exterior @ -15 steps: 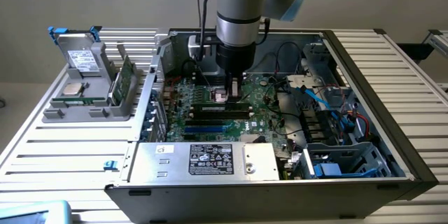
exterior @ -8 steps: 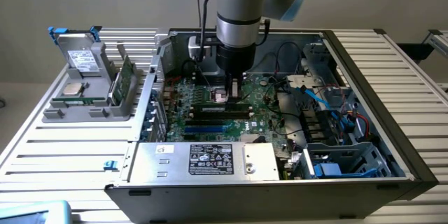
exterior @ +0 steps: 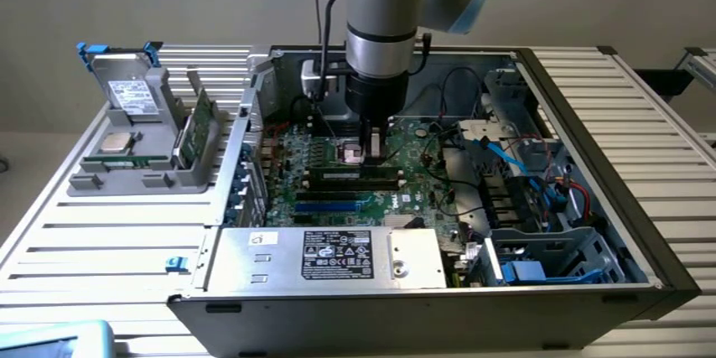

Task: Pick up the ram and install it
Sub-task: 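Insert the ram into the slot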

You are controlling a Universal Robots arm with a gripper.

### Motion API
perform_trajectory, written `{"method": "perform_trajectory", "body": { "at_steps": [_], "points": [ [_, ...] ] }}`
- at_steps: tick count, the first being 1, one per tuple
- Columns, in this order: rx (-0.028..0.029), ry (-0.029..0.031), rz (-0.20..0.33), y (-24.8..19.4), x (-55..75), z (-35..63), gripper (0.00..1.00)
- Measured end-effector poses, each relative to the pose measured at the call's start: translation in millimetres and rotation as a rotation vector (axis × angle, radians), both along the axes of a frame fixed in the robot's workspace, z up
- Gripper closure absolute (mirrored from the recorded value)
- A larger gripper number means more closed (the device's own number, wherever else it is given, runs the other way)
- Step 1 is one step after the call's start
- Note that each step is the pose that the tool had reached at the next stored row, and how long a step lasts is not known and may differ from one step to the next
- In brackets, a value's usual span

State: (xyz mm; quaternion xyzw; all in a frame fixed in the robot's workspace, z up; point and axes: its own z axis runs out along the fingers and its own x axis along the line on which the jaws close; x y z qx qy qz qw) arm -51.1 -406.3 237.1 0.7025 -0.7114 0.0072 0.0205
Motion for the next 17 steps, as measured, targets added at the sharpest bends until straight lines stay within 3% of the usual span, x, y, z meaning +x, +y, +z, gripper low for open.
{"method": "perform_trajectory", "body": {
  "at_steps": [17],
  "points": [
    [0.0001, -0.0001, -0.001, 0.1, 1.2, -3.9, 0.87]
  ]
}}
